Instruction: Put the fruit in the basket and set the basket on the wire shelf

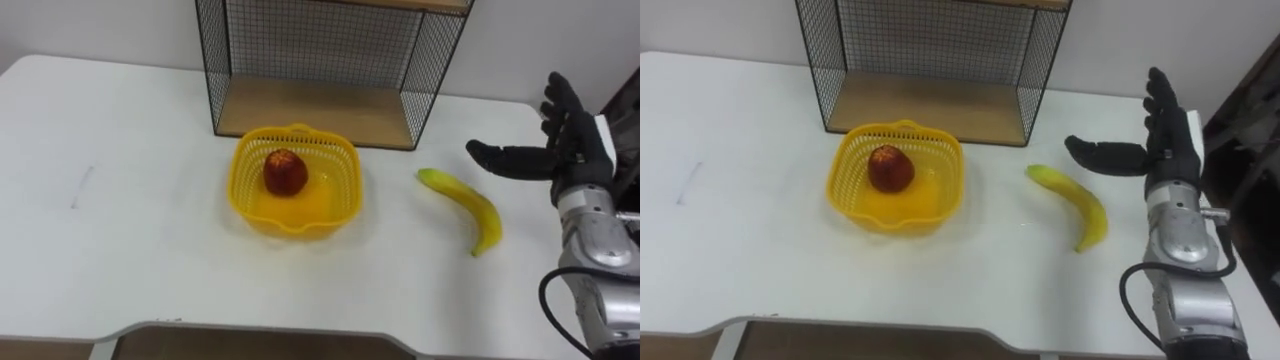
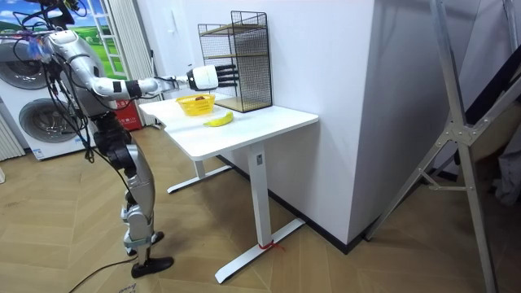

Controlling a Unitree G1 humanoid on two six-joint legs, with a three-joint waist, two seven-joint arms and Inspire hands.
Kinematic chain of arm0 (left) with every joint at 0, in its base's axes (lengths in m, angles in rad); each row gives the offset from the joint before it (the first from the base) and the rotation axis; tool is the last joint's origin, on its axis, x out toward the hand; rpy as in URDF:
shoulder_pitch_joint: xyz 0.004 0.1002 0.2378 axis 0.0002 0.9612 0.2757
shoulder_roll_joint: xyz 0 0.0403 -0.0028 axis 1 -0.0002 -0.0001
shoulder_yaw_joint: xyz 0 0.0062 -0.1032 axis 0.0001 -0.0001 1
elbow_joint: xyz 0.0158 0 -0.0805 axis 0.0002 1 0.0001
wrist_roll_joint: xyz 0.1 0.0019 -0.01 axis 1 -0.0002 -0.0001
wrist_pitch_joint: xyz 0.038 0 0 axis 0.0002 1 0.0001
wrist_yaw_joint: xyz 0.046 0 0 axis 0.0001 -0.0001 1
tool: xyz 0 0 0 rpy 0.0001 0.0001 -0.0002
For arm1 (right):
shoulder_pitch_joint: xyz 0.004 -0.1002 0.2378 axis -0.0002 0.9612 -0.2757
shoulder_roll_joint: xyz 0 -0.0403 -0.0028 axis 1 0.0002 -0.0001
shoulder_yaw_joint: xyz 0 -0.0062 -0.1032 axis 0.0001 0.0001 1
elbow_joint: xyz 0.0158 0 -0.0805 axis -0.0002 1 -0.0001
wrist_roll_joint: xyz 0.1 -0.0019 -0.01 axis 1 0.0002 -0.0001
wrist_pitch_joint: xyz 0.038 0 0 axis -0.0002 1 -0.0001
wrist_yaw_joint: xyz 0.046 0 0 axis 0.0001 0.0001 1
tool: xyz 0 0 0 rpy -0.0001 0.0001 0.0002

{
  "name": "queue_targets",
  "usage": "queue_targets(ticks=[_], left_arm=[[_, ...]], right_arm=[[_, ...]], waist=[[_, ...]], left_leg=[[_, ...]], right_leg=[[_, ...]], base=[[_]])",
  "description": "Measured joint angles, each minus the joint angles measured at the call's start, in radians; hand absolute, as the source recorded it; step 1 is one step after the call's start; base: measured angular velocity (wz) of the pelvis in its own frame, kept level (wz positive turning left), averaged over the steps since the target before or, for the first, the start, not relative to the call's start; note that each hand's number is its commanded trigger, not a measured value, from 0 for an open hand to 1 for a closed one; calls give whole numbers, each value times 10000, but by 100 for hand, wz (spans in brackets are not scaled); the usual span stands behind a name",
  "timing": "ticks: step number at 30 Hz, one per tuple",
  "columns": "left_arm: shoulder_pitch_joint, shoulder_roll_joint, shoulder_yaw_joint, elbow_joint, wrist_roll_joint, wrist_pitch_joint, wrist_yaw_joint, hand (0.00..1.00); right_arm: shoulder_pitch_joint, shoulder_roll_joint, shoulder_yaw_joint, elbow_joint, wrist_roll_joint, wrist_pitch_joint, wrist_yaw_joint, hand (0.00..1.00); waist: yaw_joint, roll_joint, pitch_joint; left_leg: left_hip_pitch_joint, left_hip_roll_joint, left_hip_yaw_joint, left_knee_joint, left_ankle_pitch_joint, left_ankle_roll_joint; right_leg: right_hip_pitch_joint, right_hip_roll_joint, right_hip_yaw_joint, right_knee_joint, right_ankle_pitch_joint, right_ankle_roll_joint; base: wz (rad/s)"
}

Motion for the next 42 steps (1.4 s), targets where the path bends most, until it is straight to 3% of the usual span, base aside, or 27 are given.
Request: queue_targets(ticks=[9, 18, 28, 36, 42], left_arm=[[6, 51, 4, 1, 5, 265, -43, 0], [9, 158, -42, 4, 0, 249, -163, 0], [-24, 212, -57, 114, -35, 227, -141, 0], [-55, 237, -36, 16, -38, 227, -95, 0], [-61, 236, -41, 78, -36, 242, -96, 0]], right_arm=[[0, -24, -1, 1155, -340, 465, 560, 0], [-2, -249, 139, 1320, -849, 474, 1273, 0], [-293, -362, 799, 2954, -1497, 466, 2305, 0], [-307, -363, 784, 3063, -1555, 444, 2455, 0], [-309, -363, 784, 3201, -1684, 447, 2547, 0]], waist=[[-3, -149, 46], [31, -98, 87], [235, -40, 142], [229, 8, 123], [245, 81, 36]], left_leg=[[-43, 9, 163, -6, 26, 4], [-18, 17, 166, -44, 25, 6], [-36, 13, 140, -9, 28, 10], [92, 13, 132, -37, 27, 10], [131, 13, 103, -15, 28, 10]], right_leg=[[-127, -9, 145, 55, 0, -1], [-129, -15, 141, 192, -1, -1], [-111, -24, 125, 186, -1, -2], [31, -16, 112, 153, 0, -2], [103, -19, 44, 163, 0, -2]], base=[[-5], [0], [1], [0], [1]])
